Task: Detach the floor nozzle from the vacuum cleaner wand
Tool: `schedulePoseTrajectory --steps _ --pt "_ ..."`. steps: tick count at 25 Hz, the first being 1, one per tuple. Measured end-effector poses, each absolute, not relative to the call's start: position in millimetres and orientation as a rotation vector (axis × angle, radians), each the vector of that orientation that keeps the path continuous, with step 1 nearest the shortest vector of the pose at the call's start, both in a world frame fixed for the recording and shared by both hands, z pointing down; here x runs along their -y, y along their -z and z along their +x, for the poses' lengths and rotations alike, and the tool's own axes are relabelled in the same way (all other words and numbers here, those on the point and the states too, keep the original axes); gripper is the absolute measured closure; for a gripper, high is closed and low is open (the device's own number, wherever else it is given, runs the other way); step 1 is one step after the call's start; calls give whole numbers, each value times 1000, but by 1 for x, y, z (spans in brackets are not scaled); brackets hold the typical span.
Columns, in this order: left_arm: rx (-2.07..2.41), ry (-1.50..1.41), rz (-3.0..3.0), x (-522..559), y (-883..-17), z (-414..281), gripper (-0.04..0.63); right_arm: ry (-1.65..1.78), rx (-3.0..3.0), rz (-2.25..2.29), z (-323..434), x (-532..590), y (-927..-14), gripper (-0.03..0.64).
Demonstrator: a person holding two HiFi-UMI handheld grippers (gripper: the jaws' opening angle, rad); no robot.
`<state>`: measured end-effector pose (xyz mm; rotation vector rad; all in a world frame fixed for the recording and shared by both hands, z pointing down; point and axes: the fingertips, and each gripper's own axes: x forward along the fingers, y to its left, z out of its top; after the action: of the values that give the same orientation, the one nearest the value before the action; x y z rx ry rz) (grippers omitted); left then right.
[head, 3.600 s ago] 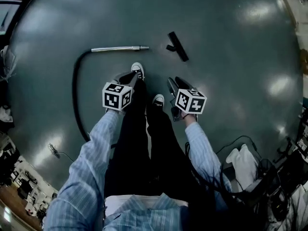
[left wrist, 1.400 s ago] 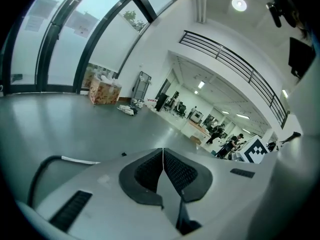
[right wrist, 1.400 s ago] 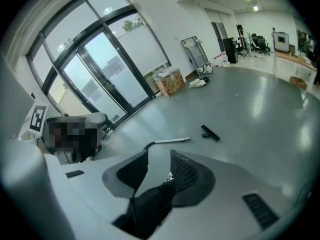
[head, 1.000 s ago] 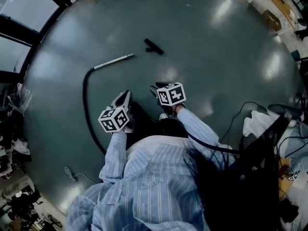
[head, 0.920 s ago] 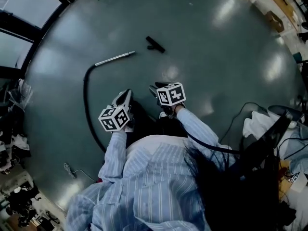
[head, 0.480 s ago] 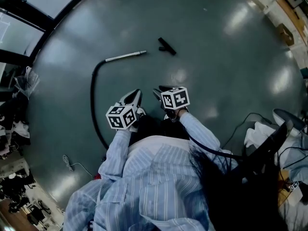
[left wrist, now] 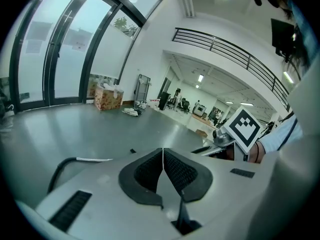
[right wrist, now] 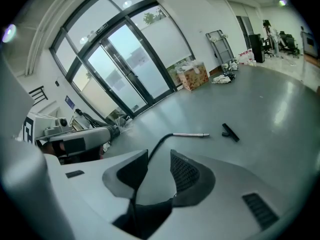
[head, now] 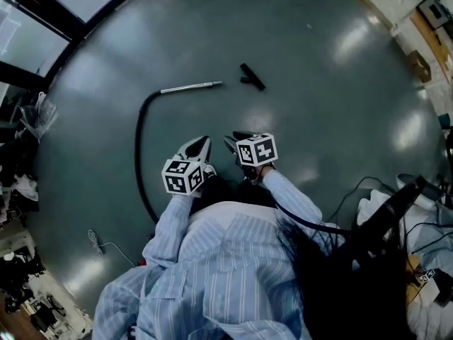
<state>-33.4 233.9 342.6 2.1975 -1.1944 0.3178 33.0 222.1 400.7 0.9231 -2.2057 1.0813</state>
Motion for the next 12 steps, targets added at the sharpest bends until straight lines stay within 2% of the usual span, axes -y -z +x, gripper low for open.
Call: schedulePoseTrajectory --steps 12 --pt "1179 -309 2192 -228 -346 -60 584 -1020 2184 885 8 -224 -399 474"
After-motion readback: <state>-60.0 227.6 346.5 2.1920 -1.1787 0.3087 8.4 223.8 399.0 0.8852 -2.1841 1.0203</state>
